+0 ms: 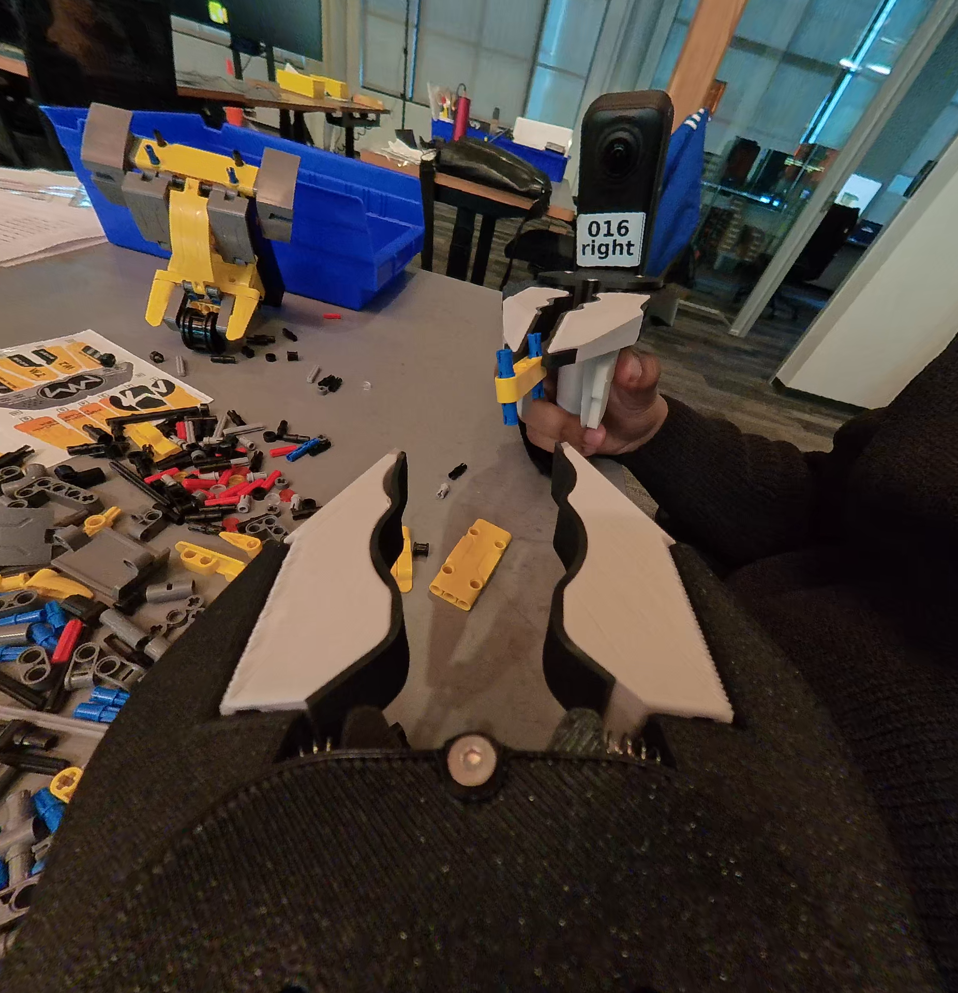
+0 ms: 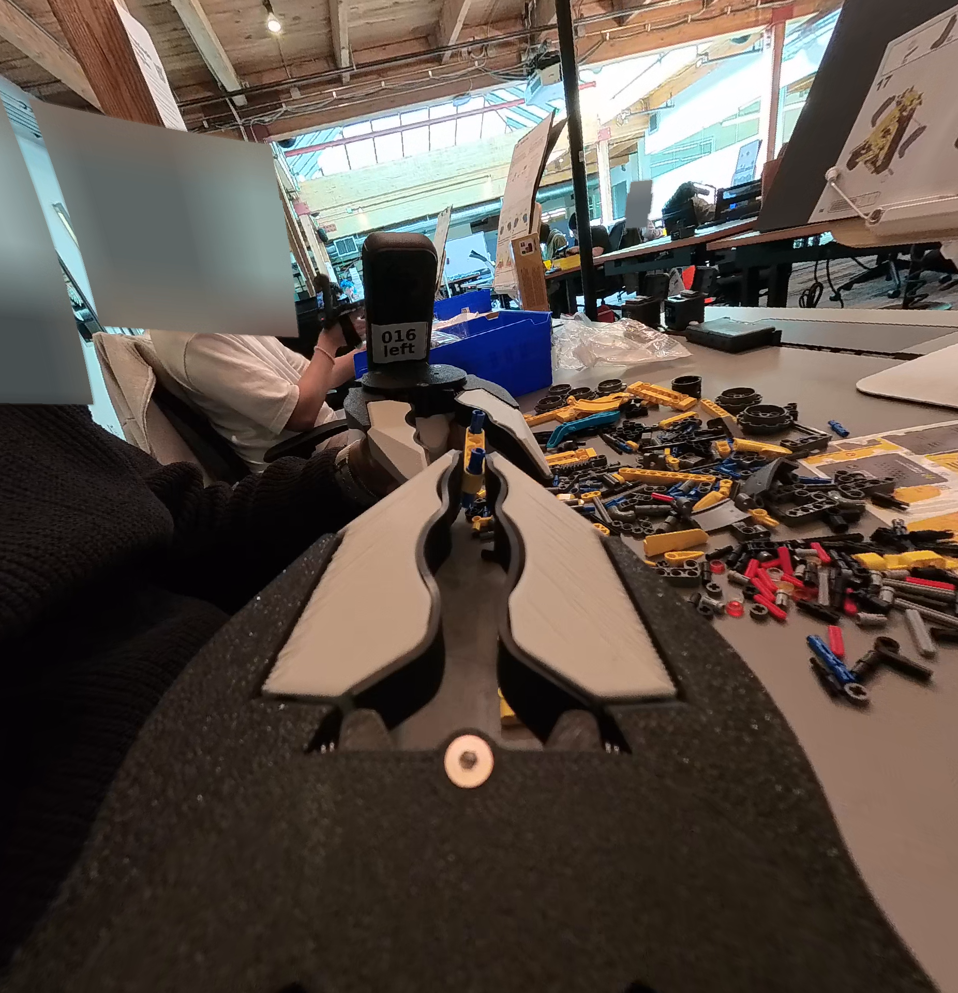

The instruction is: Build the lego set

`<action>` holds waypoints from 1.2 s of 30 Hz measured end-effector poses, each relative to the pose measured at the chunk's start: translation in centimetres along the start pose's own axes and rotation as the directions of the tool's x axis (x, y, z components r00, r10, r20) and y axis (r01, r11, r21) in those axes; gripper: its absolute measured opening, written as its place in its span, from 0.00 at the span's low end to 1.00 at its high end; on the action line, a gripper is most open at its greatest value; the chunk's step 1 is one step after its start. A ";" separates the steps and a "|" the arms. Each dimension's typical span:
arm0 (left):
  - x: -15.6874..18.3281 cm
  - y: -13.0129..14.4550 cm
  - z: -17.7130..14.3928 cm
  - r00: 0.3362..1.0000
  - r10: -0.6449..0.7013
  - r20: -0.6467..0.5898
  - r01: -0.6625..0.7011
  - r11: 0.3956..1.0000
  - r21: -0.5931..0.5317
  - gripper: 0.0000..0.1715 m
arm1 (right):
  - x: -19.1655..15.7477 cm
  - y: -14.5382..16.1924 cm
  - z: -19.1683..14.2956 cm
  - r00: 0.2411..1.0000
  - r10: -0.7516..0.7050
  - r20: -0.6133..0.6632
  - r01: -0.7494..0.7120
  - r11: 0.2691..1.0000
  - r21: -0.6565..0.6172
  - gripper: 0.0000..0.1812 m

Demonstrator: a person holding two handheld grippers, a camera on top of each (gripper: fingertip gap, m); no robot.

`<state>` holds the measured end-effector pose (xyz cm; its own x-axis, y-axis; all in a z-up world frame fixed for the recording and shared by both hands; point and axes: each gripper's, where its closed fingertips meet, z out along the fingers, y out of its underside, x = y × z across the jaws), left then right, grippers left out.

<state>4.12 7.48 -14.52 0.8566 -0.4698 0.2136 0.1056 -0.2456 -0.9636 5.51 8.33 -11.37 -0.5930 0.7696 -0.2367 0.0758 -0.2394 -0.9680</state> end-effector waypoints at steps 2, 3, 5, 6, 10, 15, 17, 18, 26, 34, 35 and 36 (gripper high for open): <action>0.0 0.0 0.0 1.000 -0.001 0.001 0.001 1.000 -0.002 0.30 | 0.0 0.0 0.0 1.000 0.002 0.000 -0.002 1.000 0.002 0.04; 0.0 0.0 0.0 1.000 -0.002 0.001 0.002 1.000 -0.003 0.30 | 0.0 0.0 -0.1 1.000 0.003 -0.001 -0.003 1.000 0.003 0.04; 0.0 0.1 0.0 1.000 -0.003 0.000 0.003 1.000 -0.004 0.30 | 0.0 -0.1 -0.1 1.000 0.003 -0.001 -0.003 1.000 0.005 0.04; 0.0 0.1 0.0 1.000 -0.004 0.001 0.004 1.000 -0.004 0.30 | 0.0 -0.1 -0.1 1.000 0.003 -0.001 -0.003 1.000 0.006 0.04; -0.1 0.1 0.1 1.000 -0.008 0.001 0.008 1.000 -0.005 0.31 | 0.1 -0.1 -0.2 1.000 0.005 -0.001 -0.005 1.000 0.008 0.04; -0.1 0.2 0.1 1.000 -0.017 -0.002 0.017 1.000 -0.013 0.31 | 0.1 -0.3 -0.3 1.000 0.015 -0.001 -0.014 1.000 0.016 0.04; -0.1 0.2 0.1 1.000 -0.017 -0.001 0.017 1.000 -0.013 0.31 | 0.2 -0.3 -0.3 1.000 0.014 -0.003 -0.014 1.000 0.018 0.04; -0.1 0.2 0.1 1.000 -0.017 -0.001 0.017 1.000 -0.014 0.31 | 0.2 -0.3 -0.3 1.000 0.012 -0.007 -0.012 1.000 0.019 0.04; -0.1 0.2 0.2 1.000 -0.018 -0.002 0.018 1.000 -0.017 0.32 | 0.4 -0.4 -0.5 1.000 0.000 -0.021 0.001 1.000 0.027 0.04; 0.3 0.3 0.2 1.000 0.002 -0.018 -0.002 1.000 -0.018 0.29 | 0.4 -0.4 -0.6 1.000 -0.006 -0.022 0.006 0.999 0.032 0.04; 0.4 0.3 0.2 1.000 0.007 -0.022 -0.008 1.000 -0.019 0.28 | 0.4 -0.4 -0.6 1.000 -0.006 -0.021 0.007 0.999 0.032 0.04; 0.5 0.3 0.2 1.000 0.012 -0.023 -0.013 1.000 -0.021 0.27 | 0.4 -0.4 -0.6 1.000 -0.006 -0.021 0.007 0.999 0.032 0.04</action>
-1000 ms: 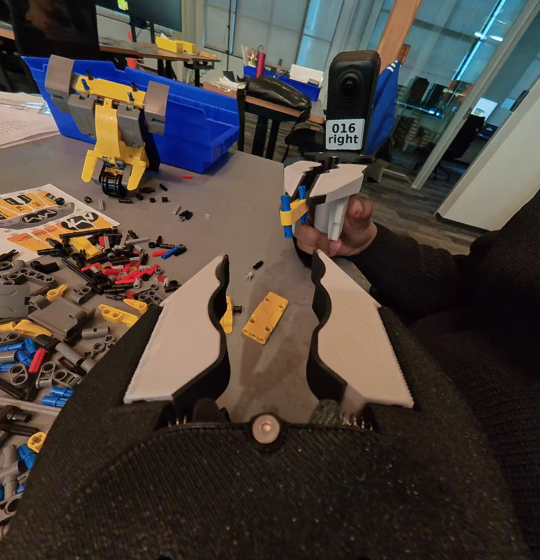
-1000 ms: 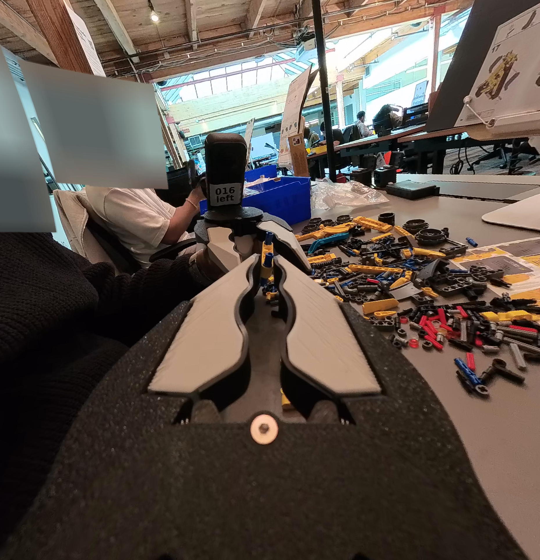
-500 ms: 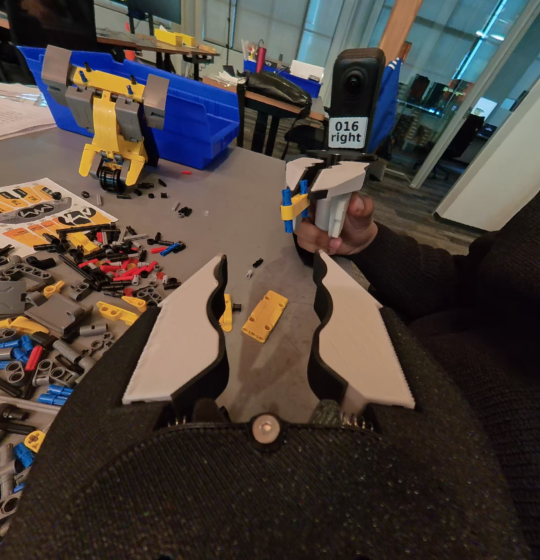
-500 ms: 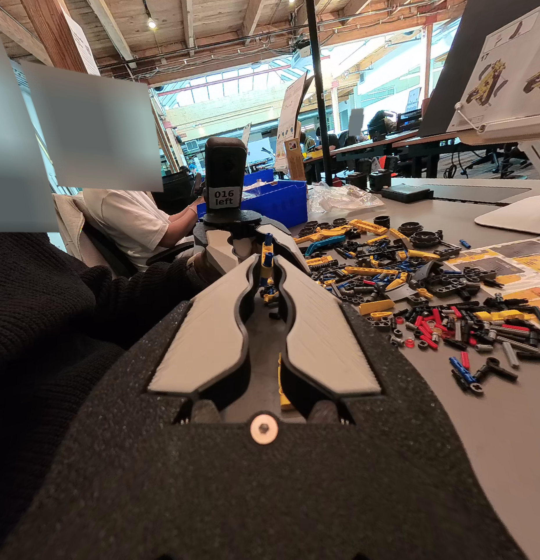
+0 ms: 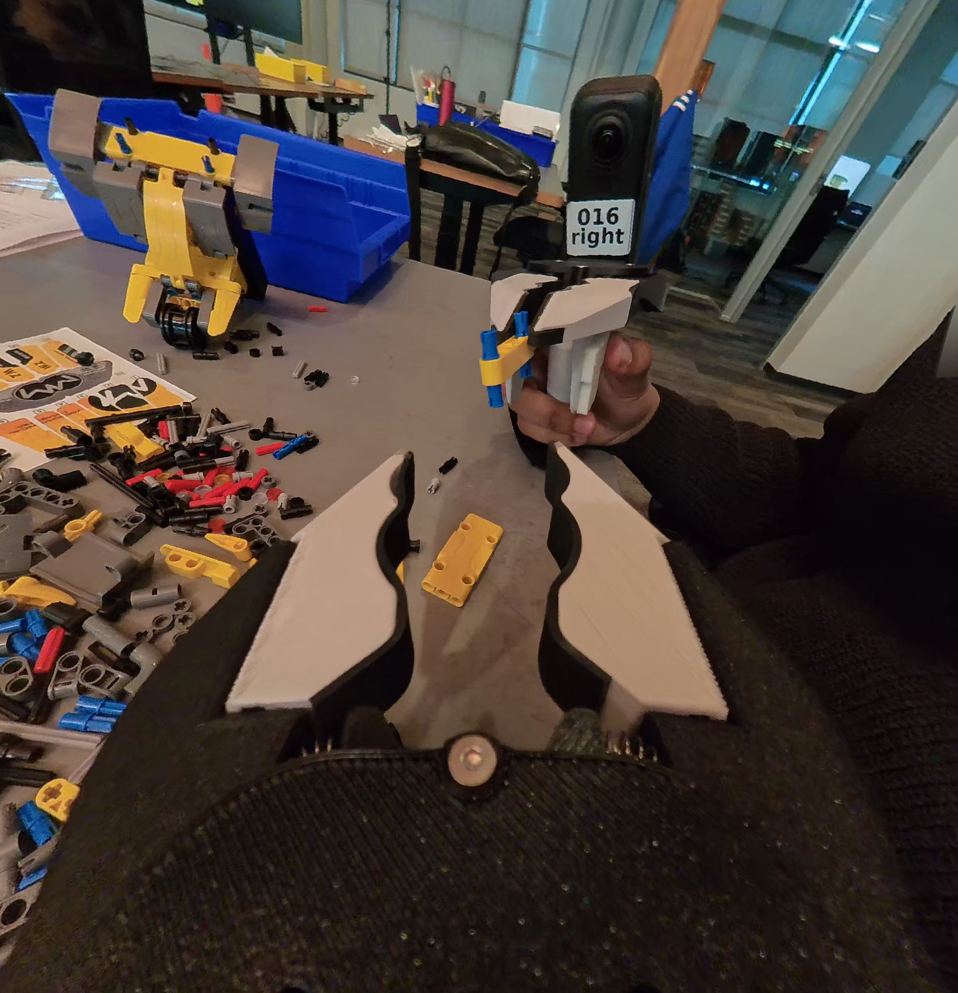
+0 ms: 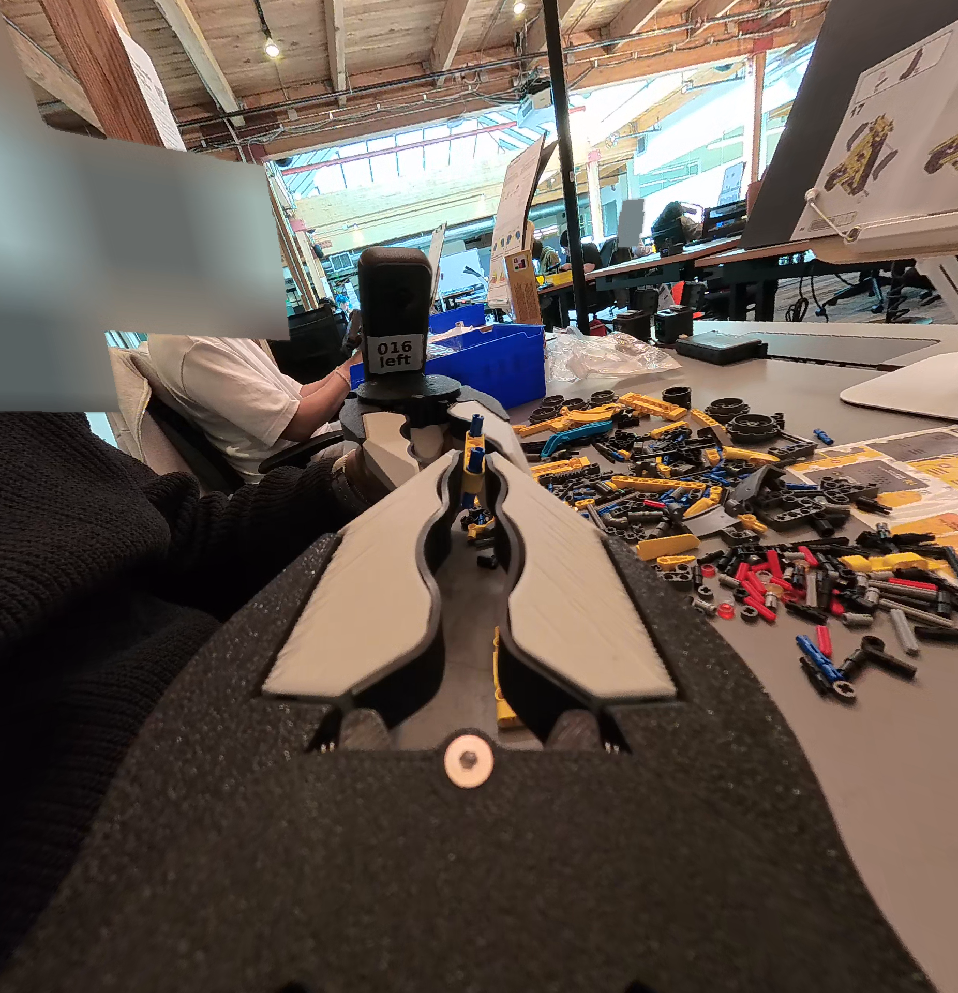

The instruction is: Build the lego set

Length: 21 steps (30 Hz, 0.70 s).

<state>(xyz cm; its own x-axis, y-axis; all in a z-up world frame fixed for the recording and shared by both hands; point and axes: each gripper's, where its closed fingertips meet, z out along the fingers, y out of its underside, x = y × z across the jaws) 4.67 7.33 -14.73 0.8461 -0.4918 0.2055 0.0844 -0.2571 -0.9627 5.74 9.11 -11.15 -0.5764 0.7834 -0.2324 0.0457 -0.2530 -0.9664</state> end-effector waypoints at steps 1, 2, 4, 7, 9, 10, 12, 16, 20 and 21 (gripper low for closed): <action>0.1 0.0 0.0 1.000 0.004 -0.003 -0.004 1.000 -0.001 0.26 | 0.0 0.0 0.0 1.000 0.000 -0.002 0.000 1.000 0.000 0.04; 0.2 0.0 0.0 1.000 0.009 -0.007 -0.009 1.000 -0.002 0.26 | 0.1 0.0 0.0 1.000 0.001 -0.002 -0.001 1.000 -0.001 0.04; 0.4 0.0 0.0 1.000 0.020 -0.015 -0.020 1.000 -0.003 0.25 | -0.1 0.0 0.1 1.000 0.006 0.008 -0.006 1.000 0.002 0.04; 1.1 0.1 0.1 0.998 0.043 -0.046 -0.043 0.999 -0.006 0.22 | -1.1 0.3 0.2 0.996 0.046 0.072 -0.045 0.999 -0.017 0.04; 1.8 0.3 0.2 0.995 0.052 -0.081 -0.054 0.998 -0.014 0.18 | -2.0 0.8 0.4 0.989 0.075 0.123 -0.069 0.996 -0.057 0.04; 2.1 0.4 0.2 0.994 0.055 -0.098 -0.057 0.998 -0.017 0.16 | -2.3 1.0 0.5 0.986 0.085 0.143 -0.074 0.994 -0.075 0.04; 2.8 0.4 0.1 0.989 0.061 -0.133 -0.064 0.998 -0.016 0.14 | -2.6 1.2 0.8 0.983 0.093 0.160 -0.079 0.993 -0.091 0.04; 2.7 0.3 0.0 0.990 0.065 -0.124 -0.066 0.998 -0.008 0.15 | -1.9 1.1 0.6 0.985 0.111 0.129 -0.101 0.992 -0.076 0.04; 1.3 -0.1 -0.2 0.996 0.076 -0.045 -0.075 0.997 0.012 0.13 | -1.0 1.5 0.5 0.989 0.125 0.085 -0.117 0.989 -0.095 0.04; 1.3 0.1 -0.1 0.996 0.073 -0.048 -0.073 0.997 0.001 0.11 | -0.7 2.0 0.3 0.991 0.126 0.052 -0.118 0.984 -0.131 0.04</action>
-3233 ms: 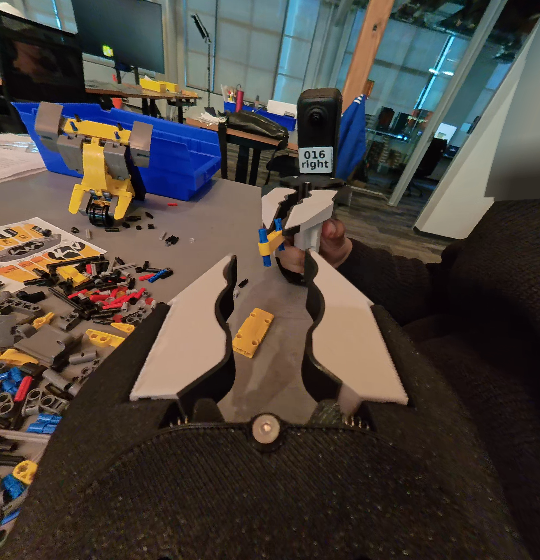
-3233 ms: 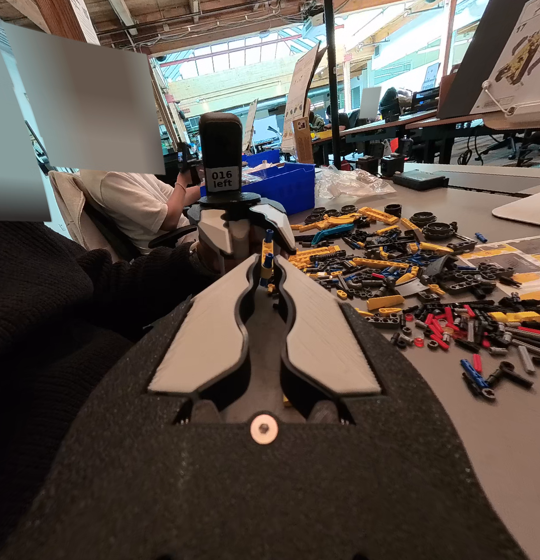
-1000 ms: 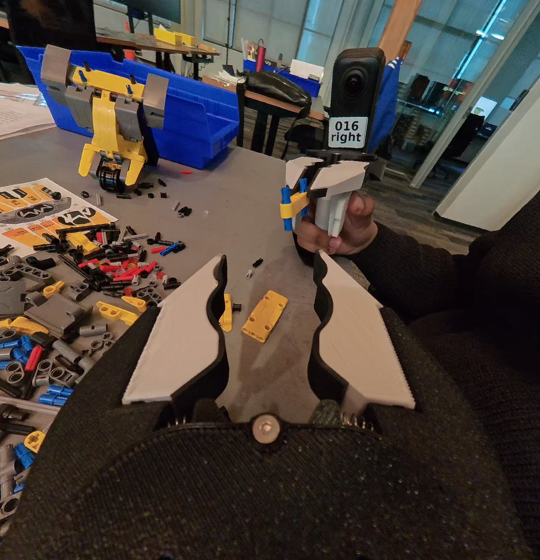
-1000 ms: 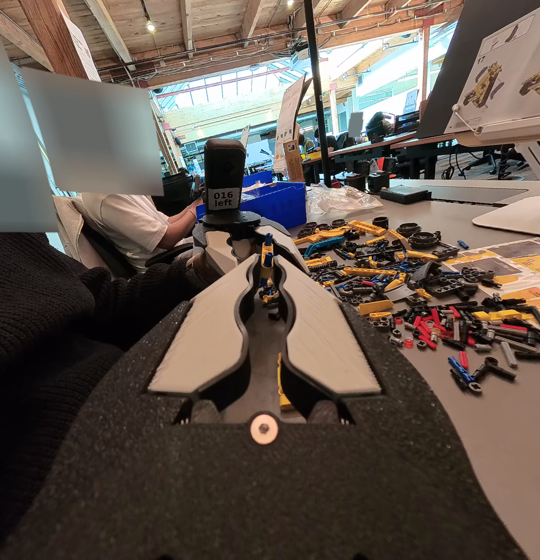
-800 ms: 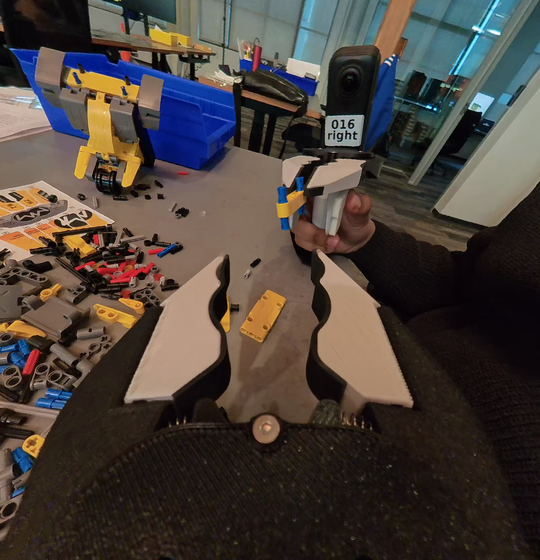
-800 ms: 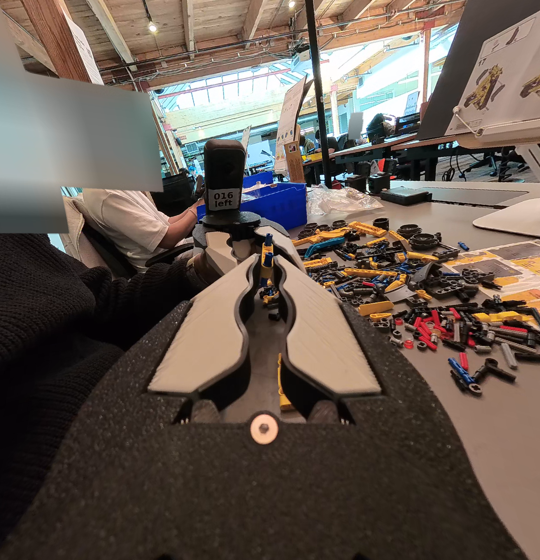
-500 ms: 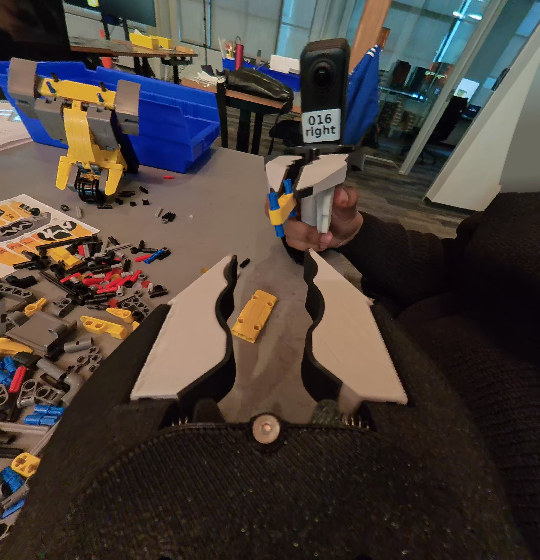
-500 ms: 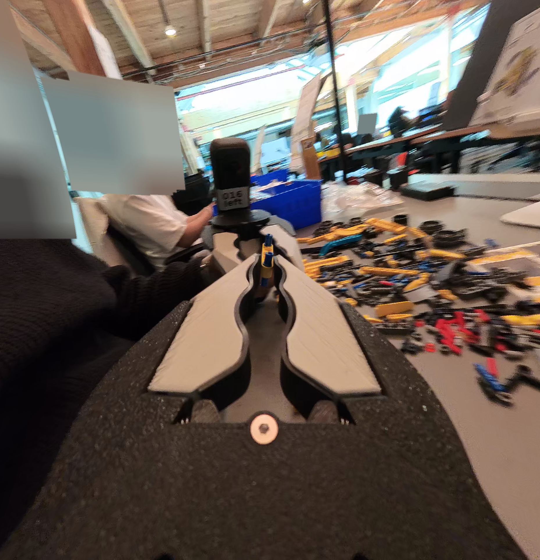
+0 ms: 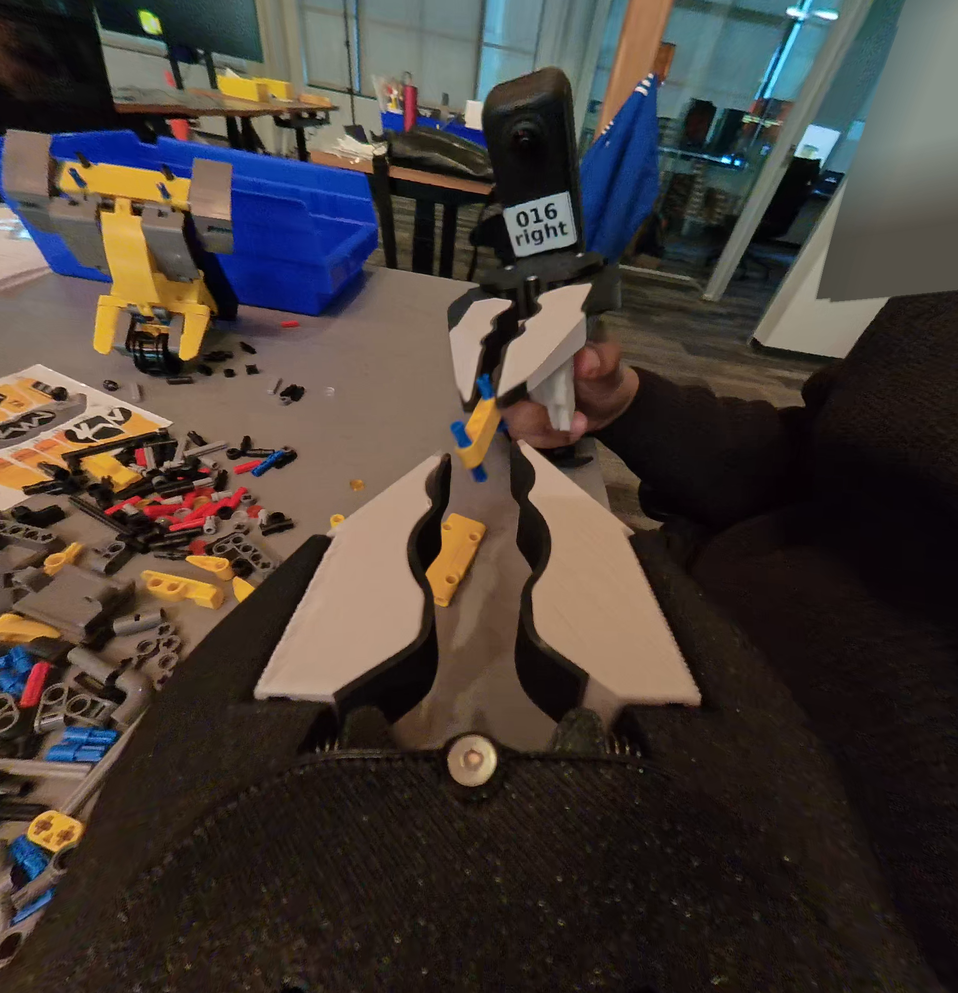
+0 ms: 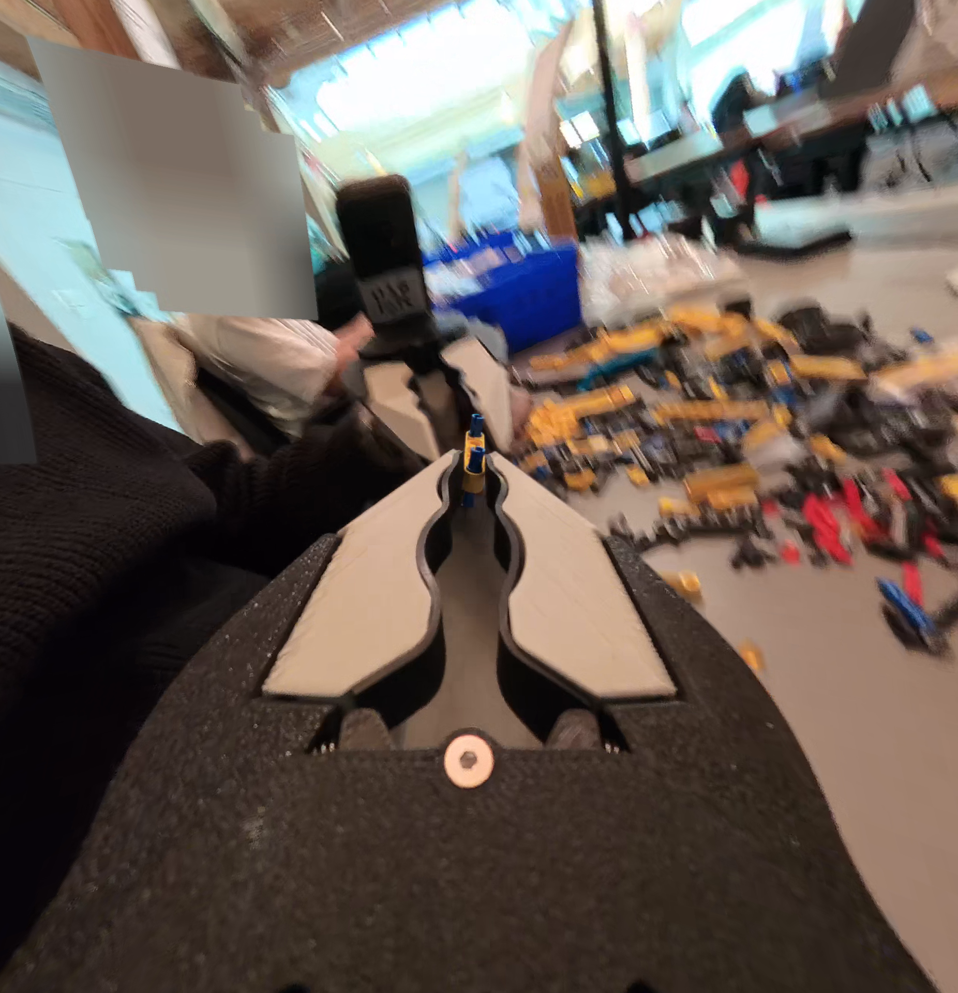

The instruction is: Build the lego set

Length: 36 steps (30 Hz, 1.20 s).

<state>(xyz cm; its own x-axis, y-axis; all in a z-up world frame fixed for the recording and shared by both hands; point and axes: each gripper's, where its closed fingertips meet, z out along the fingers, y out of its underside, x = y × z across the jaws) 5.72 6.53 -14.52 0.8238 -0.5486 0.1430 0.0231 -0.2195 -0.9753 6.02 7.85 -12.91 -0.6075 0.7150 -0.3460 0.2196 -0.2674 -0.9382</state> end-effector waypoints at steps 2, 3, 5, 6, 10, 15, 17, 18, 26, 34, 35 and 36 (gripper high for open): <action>0.1 0.3 0.2 1.000 -0.007 -0.007 0.007 1.000 -0.019 0.11 | 0.4 1.2 -0.2 0.999 0.015 -0.052 -0.019 0.997 -0.074 0.04; 0.0 0.4 0.2 1.000 -0.010 0.001 0.010 1.000 -0.026 0.11 | 0.4 1.7 -0.2 0.997 0.018 -0.071 -0.026 0.994 -0.102 0.04; -0.5 0.6 0.4 0.999 -0.028 0.023 0.029 0.999 -0.044 0.12 | 1.0 2.8 -0.1 0.991 0.010 -0.131 -0.032 0.985 -0.170 0.04; -0.7 0.8 0.5 0.999 -0.042 0.030 0.044 0.997 -0.058 0.12 | 1.3 3.3 0.0 0.988 -0.002 -0.153 -0.030 0.979 -0.203 0.04; -1.3 1.2 0.6 0.996 -0.070 0.061 0.075 0.994 -0.085 0.06 | 1.6 4.5 0.6 0.983 -0.036 -0.181 -0.018 0.958 -0.285 0.04; -1.8 1.3 0.5 0.991 -0.110 0.072 0.115 0.990 -0.081 0.13 | 2.3 3.9 0.1 0.979 0.017 -0.205 -0.066 0.970 -0.236 0.04; -2.0 1.4 0.5 0.989 -0.124 0.079 0.131 0.987 -0.088 0.14 | 2.4 4.3 -0.1 0.976 0.007 -0.216 -0.064 0.964 -0.259 0.04; -1.9 1.5 0.5 0.989 -0.125 0.076 0.132 0.987 -0.094 0.14 | 2.5 4.4 -0.1 0.975 -0.006 -0.222 -0.056 0.961 -0.271 0.04; -2.1 2.5 1.1 0.989 -0.057 0.137 0.080 0.982 -0.171 0.11 | 4.0 6.0 -1.4 0.943 -0.124 -0.308 -0.013 0.912 -0.409 0.04; -2.0 3.5 1.7 0.987 -0.001 0.161 0.040 0.970 -0.238 0.11 | 2.8 6.4 -1.1 0.959 -0.164 -0.230 0.046 0.894 -0.445 0.04; -1.9 3.5 1.7 0.987 0.007 0.161 0.033 0.969 -0.243 0.11 | 2.7 6.5 -1.1 0.960 -0.169 -0.224 0.052 0.891 -0.451 0.04; -1.9 3.6 1.8 0.986 0.012 0.163 0.029 0.968 -0.249 0.11 | 2.6 6.7 -1.0 0.960 -0.176 -0.216 0.059 0.886 -0.460 0.04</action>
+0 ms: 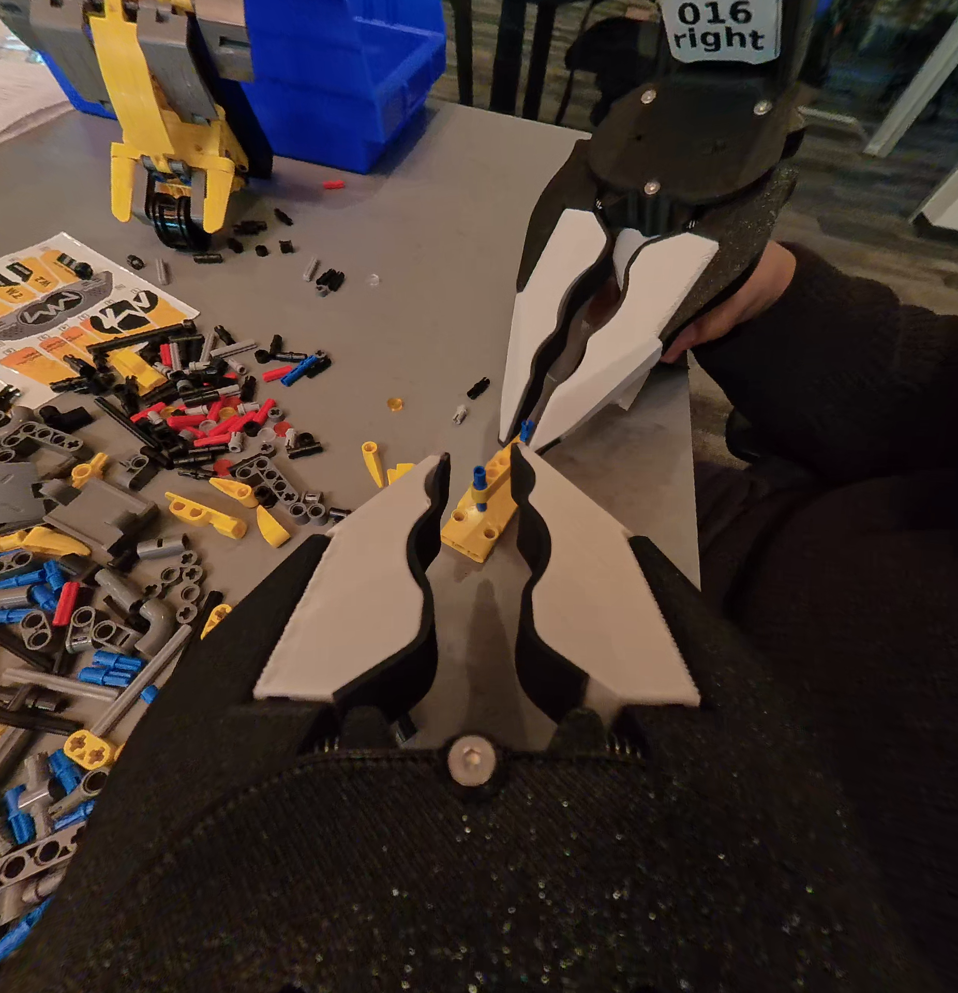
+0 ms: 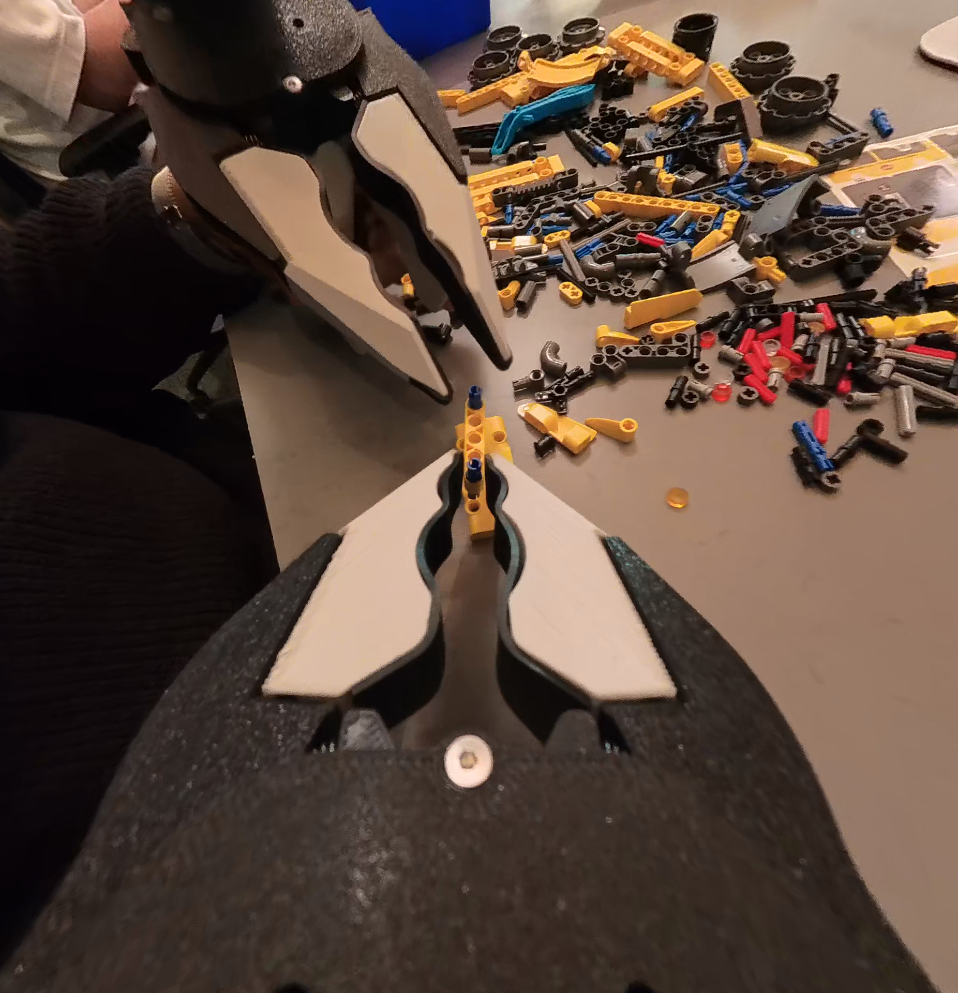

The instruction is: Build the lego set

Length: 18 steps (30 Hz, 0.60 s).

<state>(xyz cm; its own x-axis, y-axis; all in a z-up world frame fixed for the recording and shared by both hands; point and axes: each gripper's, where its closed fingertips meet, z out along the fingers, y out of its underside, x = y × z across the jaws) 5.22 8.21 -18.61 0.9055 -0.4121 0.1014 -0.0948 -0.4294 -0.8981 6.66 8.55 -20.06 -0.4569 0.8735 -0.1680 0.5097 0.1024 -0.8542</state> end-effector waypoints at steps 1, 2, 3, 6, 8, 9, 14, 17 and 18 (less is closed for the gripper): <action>0.0 0.1 0.1 1.000 0.004 0.003 -0.004 1.000 -0.005 0.11 | -0.1 0.1 0.1 1.000 -0.010 0.001 0.010 1.000 -0.010 0.04; 0.0 0.1 0.1 1.000 0.007 0.006 -0.007 1.000 -0.009 0.11 | -0.2 0.2 0.3 1.000 -0.019 0.000 0.019 1.000 -0.021 0.04; 0.0 0.2 0.1 1.000 0.008 0.009 -0.008 1.000 -0.013 0.11 | -0.3 0.4 0.4 1.000 -0.028 -0.002 0.028 0.999 -0.034 0.04; -0.1 0.2 0.2 1.000 0.006 0.011 -0.006 1.000 -0.016 0.11 | -0.3 0.8 0.8 0.999 -0.048 -0.012 0.047 0.996 -0.074 0.04; -0.1 0.2 0.2 1.000 -0.001 0.011 0.001 1.000 -0.015 0.11 | -0.2 1.0 1.0 0.998 -0.053 -0.026 0.051 0.995 -0.090 0.04; -0.2 0.2 0.2 1.000 -0.005 0.010 0.005 1.000 -0.015 0.12 | 0.0 1.1 1.0 0.998 -0.054 -0.040 0.050 0.994 -0.095 0.04; -0.6 0.1 0.2 0.999 -0.037 0.022 0.037 0.999 -0.013 0.13 | 0.1 1.1 1.1 0.997 -0.064 -0.053 0.059 0.993 -0.100 0.04; -0.9 0.2 0.2 0.998 -0.050 0.031 0.050 0.999 -0.018 0.14 | 0.1 1.1 1.2 0.997 -0.056 -0.047 0.051 0.994 -0.100 0.04; -1.0 0.2 0.3 0.998 -0.052 0.036 0.053 0.998 -0.023 0.14 | 0.1 1.1 1.2 0.998 -0.052 -0.044 0.047 0.994 -0.100 0.04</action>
<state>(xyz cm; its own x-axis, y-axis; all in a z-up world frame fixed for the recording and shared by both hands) 4.42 8.74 -19.04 0.9235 -0.3599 0.1328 -0.0559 -0.4688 -0.8816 6.32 8.20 -21.56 -0.4498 0.8873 -0.1017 0.5581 0.1903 -0.8077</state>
